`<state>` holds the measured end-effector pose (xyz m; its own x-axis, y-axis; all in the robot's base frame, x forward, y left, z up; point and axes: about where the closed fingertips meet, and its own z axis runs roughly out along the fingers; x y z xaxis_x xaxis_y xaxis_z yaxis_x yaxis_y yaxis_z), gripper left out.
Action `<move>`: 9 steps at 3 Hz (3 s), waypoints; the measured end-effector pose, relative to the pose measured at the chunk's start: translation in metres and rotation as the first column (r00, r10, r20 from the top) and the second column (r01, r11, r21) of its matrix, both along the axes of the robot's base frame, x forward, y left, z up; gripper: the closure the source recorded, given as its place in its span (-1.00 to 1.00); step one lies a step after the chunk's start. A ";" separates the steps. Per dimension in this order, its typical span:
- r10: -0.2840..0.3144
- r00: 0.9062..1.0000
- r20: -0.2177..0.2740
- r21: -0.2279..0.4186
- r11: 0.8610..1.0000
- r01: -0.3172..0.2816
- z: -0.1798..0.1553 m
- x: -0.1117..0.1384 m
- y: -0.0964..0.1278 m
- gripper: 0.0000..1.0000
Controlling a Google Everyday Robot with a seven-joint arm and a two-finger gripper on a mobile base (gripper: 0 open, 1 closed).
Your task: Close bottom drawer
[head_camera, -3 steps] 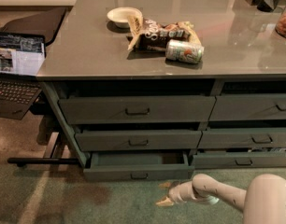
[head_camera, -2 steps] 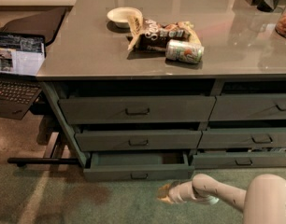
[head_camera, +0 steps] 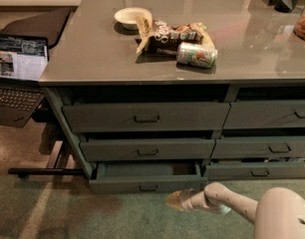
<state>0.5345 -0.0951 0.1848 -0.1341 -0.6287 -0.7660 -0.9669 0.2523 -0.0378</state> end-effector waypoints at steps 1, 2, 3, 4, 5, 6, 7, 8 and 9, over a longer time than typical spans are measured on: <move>-0.036 0.999 0.037 0.005 0.999 0.036 0.000 0.036 -0.009 1.00; -0.069 0.995 0.074 0.006 0.998 0.069 0.004 0.064 -0.019 1.00; -0.086 0.993 0.086 0.003 0.996 0.086 0.005 0.087 -0.021 0.63; -0.088 0.992 0.087 0.003 0.996 0.088 0.005 0.088 -0.021 0.16; -0.109 0.988 0.105 0.012 0.994 0.109 0.009 0.096 -0.024 -0.30; -0.124 0.985 0.116 0.020 0.992 0.123 0.010 0.094 -0.026 -0.76; -0.131 0.984 0.120 0.025 0.991 0.129 0.010 0.088 -0.027 -1.00; -0.131 0.984 0.120 0.025 0.991 0.129 0.010 0.086 -0.026 -1.00; -0.131 0.984 0.120 0.025 0.991 0.129 0.010 0.085 -0.025 -1.00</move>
Offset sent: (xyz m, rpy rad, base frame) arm 0.1002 -0.0369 0.0125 -0.0032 -0.1255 -0.1150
